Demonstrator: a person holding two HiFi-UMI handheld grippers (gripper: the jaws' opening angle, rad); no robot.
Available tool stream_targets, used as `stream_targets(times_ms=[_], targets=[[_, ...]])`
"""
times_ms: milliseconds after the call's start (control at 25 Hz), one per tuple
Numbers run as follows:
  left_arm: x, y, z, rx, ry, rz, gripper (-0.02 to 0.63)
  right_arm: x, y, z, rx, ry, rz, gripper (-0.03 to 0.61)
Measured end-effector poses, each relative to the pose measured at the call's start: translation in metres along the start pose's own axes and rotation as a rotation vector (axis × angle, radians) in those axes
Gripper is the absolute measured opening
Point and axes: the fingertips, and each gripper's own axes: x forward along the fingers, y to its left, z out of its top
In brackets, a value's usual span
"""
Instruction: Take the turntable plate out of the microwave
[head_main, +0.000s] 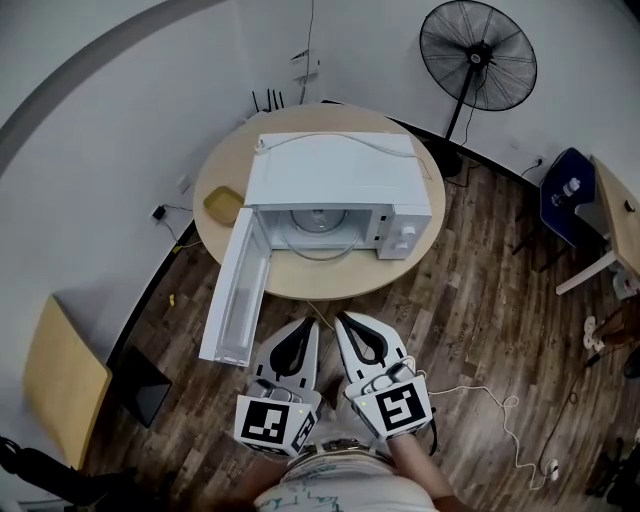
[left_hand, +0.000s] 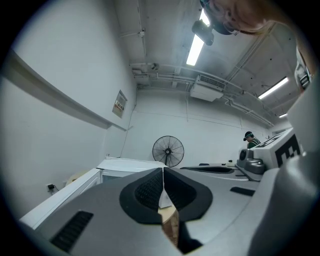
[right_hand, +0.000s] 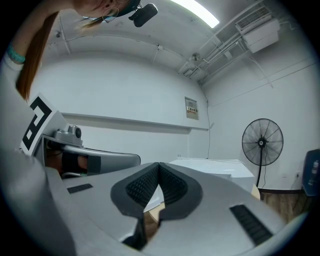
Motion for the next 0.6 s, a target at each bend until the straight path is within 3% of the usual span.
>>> stream_targets(times_ms=[280,600], targets=[[0.024,0.018,-0.002,-0.018,-0.004,0.032,0.017,0.027,-0.015,-0.001,-0.003,-0.008,0.027,-0.009],[0.09,0.039,0.011,0.002,-0.014,0.033,0.017,0.074,-0.066,0.006,0.021,-0.041,0.027,-0.009]])
